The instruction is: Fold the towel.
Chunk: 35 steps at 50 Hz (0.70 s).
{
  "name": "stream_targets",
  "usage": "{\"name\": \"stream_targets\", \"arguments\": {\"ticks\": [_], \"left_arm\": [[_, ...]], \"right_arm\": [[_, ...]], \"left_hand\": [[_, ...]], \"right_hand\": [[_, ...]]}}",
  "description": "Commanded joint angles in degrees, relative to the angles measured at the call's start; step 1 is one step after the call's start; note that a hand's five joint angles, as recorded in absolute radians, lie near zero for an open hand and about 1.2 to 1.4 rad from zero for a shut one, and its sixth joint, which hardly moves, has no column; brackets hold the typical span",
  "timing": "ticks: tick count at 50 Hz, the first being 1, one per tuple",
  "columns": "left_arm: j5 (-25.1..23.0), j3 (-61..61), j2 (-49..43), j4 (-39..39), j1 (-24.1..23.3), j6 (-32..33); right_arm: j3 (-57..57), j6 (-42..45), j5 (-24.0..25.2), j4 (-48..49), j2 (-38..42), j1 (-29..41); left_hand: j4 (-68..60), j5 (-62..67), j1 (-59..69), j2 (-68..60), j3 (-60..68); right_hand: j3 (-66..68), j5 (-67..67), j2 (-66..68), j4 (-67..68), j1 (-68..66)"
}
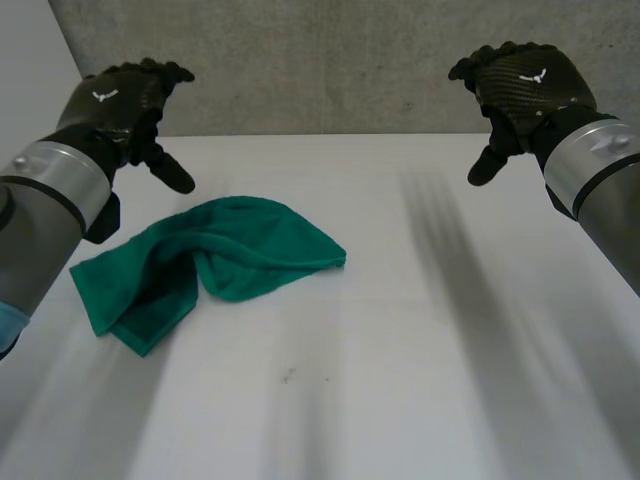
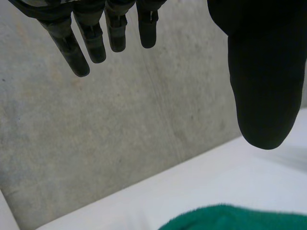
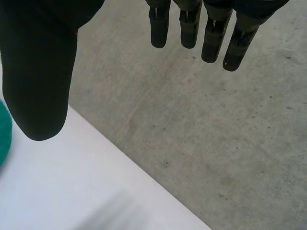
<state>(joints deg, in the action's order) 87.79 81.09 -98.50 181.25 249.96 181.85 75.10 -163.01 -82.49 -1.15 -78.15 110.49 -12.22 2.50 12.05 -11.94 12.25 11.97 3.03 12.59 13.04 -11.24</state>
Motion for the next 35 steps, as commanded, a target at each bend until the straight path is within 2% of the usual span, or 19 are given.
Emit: {"name": "stream_targets", "arguments": {"ticks": [1,4,6,9,17,18,20,21,22,23,27,30,35], "left_arm": [[2.9,-2.4,-8.1,-0.2,0.0,11.3],[4.7,-3.0,-9.9,-0.1,0.0,13.7],[7.9,-4.3,-13.9,0.0,0.2,18.2],[9.6,-5.9,-18.7,0.1,0.8,20.7],[9.9,-10.3,-30.4,0.4,4.7,21.4],[9.9,-11.2,-32.3,0.4,5.6,21.4],[9.7,-12.4,-34.6,1.0,8.0,21.2],[9.6,-12.5,-35.0,1.4,8.5,21.1],[9.6,-12.5,-35.0,1.4,8.5,21.1],[9.6,-12.6,-35.3,2.4,9.5,21.2],[10.1,-12.0,-33.0,4.5,9.9,21.0],[10.0,-10.4,-26.6,4.0,8.9,20.7],[9.5,-5.9,-14.1,4.4,5.6,20.8]], "right_arm": [[-0.7,11.3,0.2,-6.4,1.0,1.0],[-1.1,13.8,0.1,-7.9,3.0,2.2],[-1.2,14.6,-0.2,-8.0,4.0,2.9],[-1.2,15.3,-0.3,-8.0,5.0,3.7],[-1.3,15.5,-0.3,-8.0,6.8,4.0],[-1.4,15.5,-0.4,-8.0,7.0,4.0],[-1.5,15.4,-0.4,-7.9,7.0,3.9],[-1.5,15.4,-0.4,-7.9,7.0,3.9],[-1.6,15.3,-0.4,-7.9,7.0,3.7],[-1.6,15.3,-0.4,-7.9,7.0,3.7],[-2.9,11.7,-1.9,-7.6,7.0,3.4],[-3.4,6.4,-3.0,-7.1,7.0,3.4],[-4.4,-10.9,-2.8,-6.6,8.2,1.9]], "left_hand": [[-0.2,-0.1,0.3,-0.5,0.1],[-0.7,0.4,0.9,-1.0,0.7],[-1.7,1.4,1.9,-2.0,1.7],[-2.4,2.1,2.5,-2.6,2.3],[-7.2,7.0,7.4,-7.5,7.2],[-11.4,11.1,11.6,-11.7,11.4],[-39.9,39.6,40.1,-40.2,39.9],[-50.0,49.8,50.2,-50.3,50.0],[-50.1,49.9,50.3,-50.4,50.1],[-67.6,67.3,67.8,-67.9,67.6],[-67.8,67.5,67.9,-68.1,67.7],[-67.8,67.5,67.9,-68.1,67.7],[-67.8,67.5,67.9,-68.1,67.7]], "right_hand": [[-2.0,-3.0,-2.6,-3.0,1.2],[-2.0,-3.0,-2.6,-3.0,1.2],[-2.0,-3.0,-2.6,-3.0,1.2],[-2.0,-3.0,-2.6,-3.0,1.2],[-2.0,-3.0,-2.6,-3.0,1.2],[-2.0,-3.0,-2.6,-3.0,1.2],[-2.0,-3.0,-2.6,-3.0,1.2],[-2.0,-3.0,-2.6,-3.0,1.2],[-2.0,-3.0,-2.6,-3.0,1.2],[-2.0,-3.0,-2.6,-3.0,1.2],[-2.0,-3.0,-2.6,-3.0,1.2],[-2.0,-3.0,-2.6,-3.0,1.2],[-2.0,-3.0,-2.6,-3.0,1.2]]}}
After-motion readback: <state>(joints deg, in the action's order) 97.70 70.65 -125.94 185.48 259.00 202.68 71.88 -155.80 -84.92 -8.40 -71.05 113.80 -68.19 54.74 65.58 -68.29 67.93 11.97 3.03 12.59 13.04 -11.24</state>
